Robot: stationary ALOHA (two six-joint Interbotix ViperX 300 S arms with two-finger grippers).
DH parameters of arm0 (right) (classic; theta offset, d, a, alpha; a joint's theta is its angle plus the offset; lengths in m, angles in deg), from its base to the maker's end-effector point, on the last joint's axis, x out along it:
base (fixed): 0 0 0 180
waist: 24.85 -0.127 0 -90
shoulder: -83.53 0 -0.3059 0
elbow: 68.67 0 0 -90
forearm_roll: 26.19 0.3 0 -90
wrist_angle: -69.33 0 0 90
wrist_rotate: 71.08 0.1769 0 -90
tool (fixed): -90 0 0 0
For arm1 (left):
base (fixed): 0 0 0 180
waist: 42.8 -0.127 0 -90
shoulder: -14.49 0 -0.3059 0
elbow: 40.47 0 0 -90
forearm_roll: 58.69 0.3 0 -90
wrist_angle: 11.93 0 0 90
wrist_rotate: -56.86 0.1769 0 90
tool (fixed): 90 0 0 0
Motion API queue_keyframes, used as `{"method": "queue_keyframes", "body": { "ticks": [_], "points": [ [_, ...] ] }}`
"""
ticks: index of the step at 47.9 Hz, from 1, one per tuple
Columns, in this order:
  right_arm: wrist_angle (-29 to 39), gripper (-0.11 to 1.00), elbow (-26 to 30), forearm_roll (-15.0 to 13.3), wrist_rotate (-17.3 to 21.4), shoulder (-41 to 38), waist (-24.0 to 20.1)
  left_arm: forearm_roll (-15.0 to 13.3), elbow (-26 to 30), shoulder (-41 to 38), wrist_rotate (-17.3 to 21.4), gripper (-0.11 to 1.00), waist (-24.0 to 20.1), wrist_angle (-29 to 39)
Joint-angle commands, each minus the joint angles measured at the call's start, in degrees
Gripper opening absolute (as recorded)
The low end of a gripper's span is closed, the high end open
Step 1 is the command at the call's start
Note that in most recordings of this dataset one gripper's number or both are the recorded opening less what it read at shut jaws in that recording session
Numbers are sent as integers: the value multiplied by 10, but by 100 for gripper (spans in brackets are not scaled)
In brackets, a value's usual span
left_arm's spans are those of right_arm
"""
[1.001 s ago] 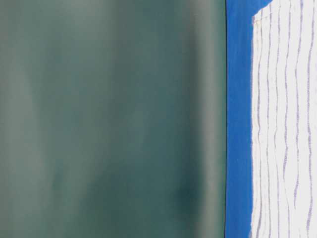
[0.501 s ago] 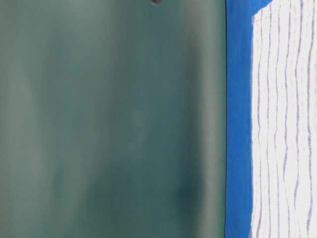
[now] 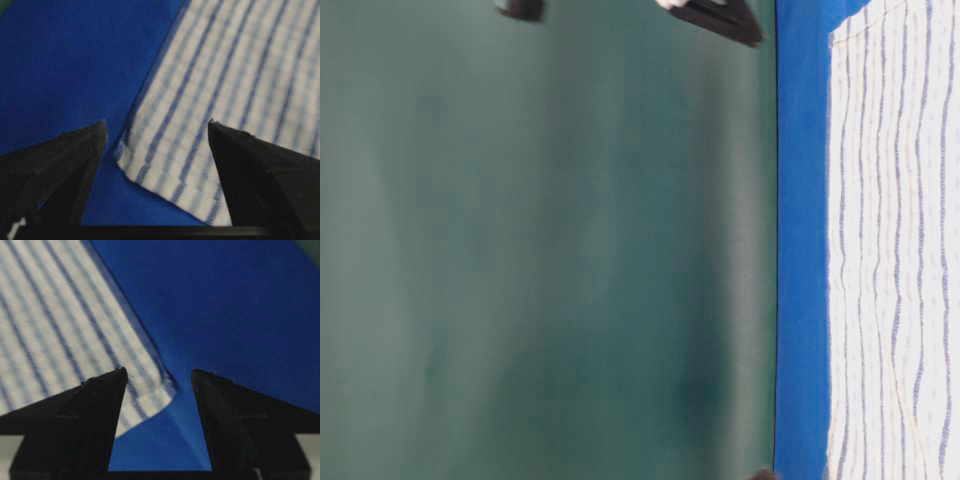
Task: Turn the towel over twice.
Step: 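Move both grippers back to the towel's far corners, then pinch the far corners again with both grippers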
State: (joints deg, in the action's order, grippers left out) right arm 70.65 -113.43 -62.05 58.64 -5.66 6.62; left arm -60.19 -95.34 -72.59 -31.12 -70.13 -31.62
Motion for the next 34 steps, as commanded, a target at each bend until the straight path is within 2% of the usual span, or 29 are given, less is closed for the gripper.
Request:
{"method": "queue_keyframes", "body": {
  "ticks": [1, 11, 24, 27, 31, 34],
  "points": [
    [-14, 63, 20, -4, -1, -29, 8, 0, 13, -37, 1, 77, -11, -30],
    [-41, 63, 32, -5, -3, -97, 28, 0, 17, -111, 1, 77, -25, -94],
    [-45, 63, 34, -5, -4, -124, 33, 0, 31, -161, 1, 71, -27, -98],
    [-46, 62, 33, -5, -4, -124, 33, 0, 32, -163, 1, 66, -29, -98],
    [-45, 59, 31, -5, -4, -124, 33, 0, 32, -167, 1, 51, -30, -96],
    [-45, 53, 30, -5, -5, -124, 33, 0, 33, -168, 1, 37, -30, -90]
  ]
}}
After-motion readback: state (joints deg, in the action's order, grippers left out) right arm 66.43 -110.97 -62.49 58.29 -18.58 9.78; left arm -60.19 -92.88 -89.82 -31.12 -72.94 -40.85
